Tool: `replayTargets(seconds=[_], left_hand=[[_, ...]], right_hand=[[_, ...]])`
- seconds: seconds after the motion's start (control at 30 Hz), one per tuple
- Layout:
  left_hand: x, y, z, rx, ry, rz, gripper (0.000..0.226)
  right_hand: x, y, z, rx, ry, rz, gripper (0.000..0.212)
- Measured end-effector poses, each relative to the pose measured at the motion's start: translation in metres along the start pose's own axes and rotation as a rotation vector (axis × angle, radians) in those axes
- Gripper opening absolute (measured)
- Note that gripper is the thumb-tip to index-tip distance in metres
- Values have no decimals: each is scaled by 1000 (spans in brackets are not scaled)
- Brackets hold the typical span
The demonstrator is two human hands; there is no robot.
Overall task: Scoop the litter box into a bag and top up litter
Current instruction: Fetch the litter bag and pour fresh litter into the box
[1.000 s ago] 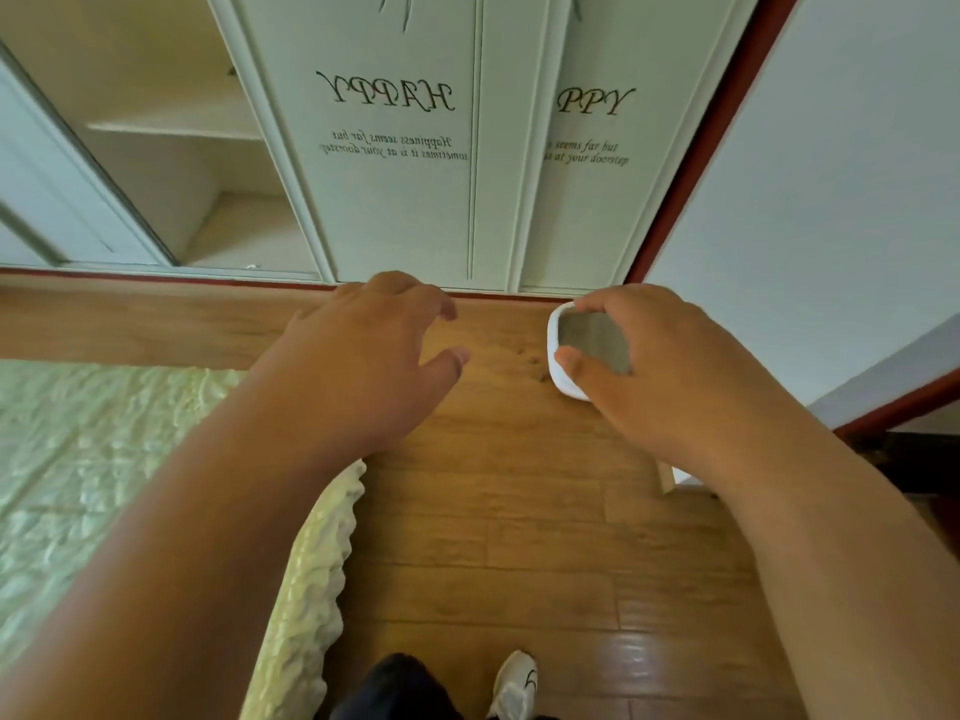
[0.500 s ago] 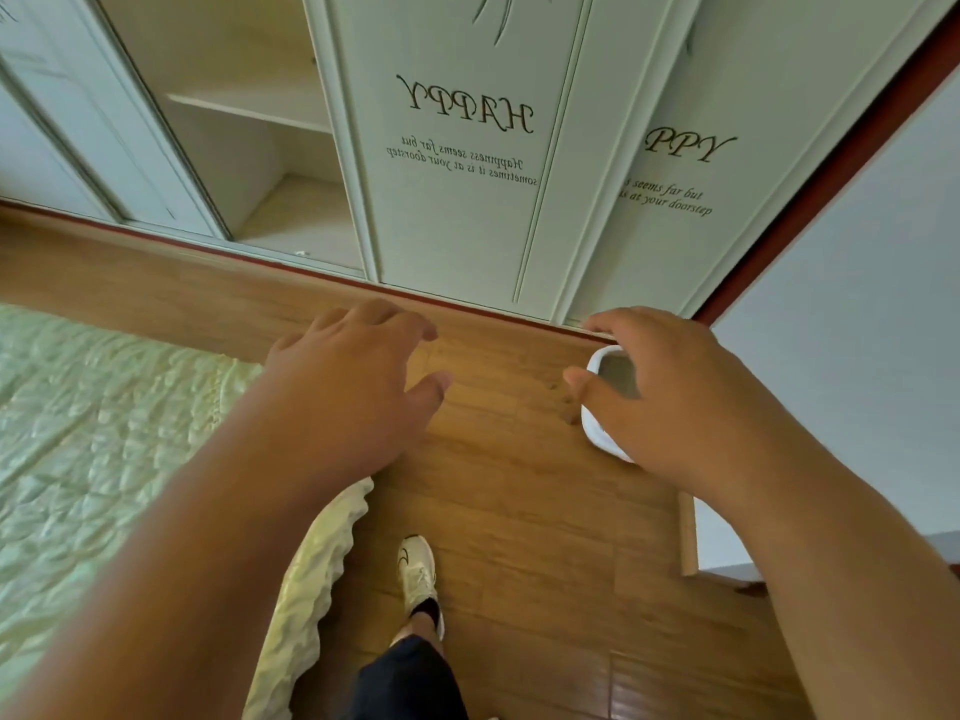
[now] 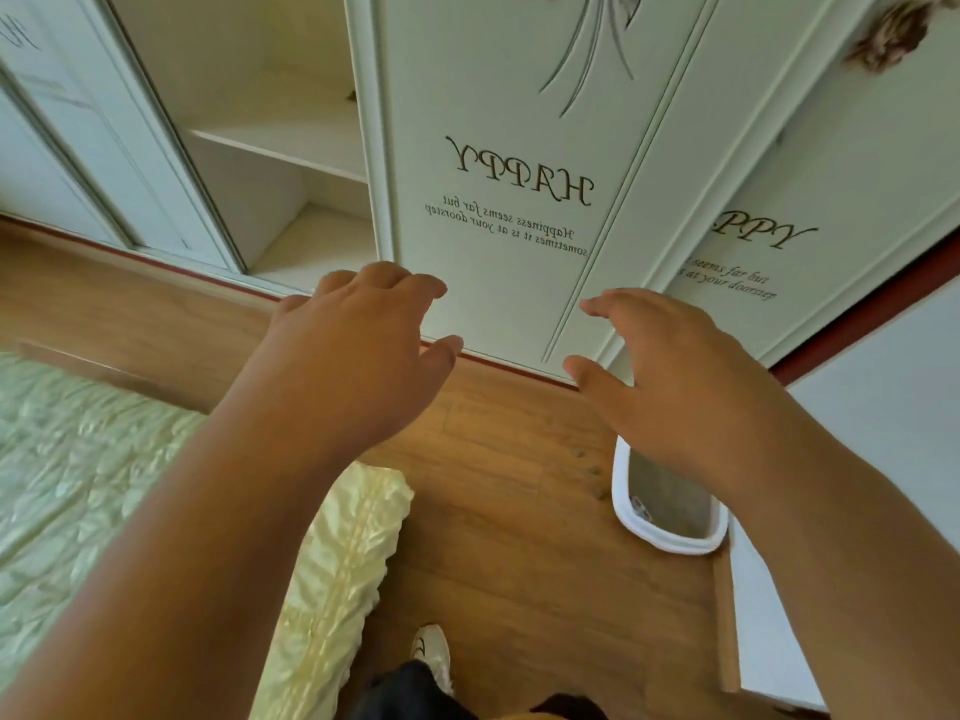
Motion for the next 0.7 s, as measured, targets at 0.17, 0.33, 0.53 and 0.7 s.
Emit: replayTargets(seconds=[0.17, 0.33, 0.53, 0.7], left_hand=[[-30, 6, -33, 25, 71, 6, 59], [-57, 10, -60, 61, 174, -36, 58], [-73, 12, -101, 92, 334, -74, 58], [-70, 9, -145, 136, 515, -119, 56]], right_hand=[[-22, -11, -63, 15, 58, -53, 57], [-39, -25, -123, -5, 144, -83, 57], [-52, -44, -205, -66, 314, -105, 57], [-54, -54, -284, -120, 472, -134, 57]])
Point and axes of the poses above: each hand's wrist, its own z-axis away from the middle knuckle, its own y-axis out of the back of the hand, x = y × z, the point moved 1 cm from there along -z, towards the middle knuckle, and after that the axes turned 11 degrees about x, right-handed, at the moved point
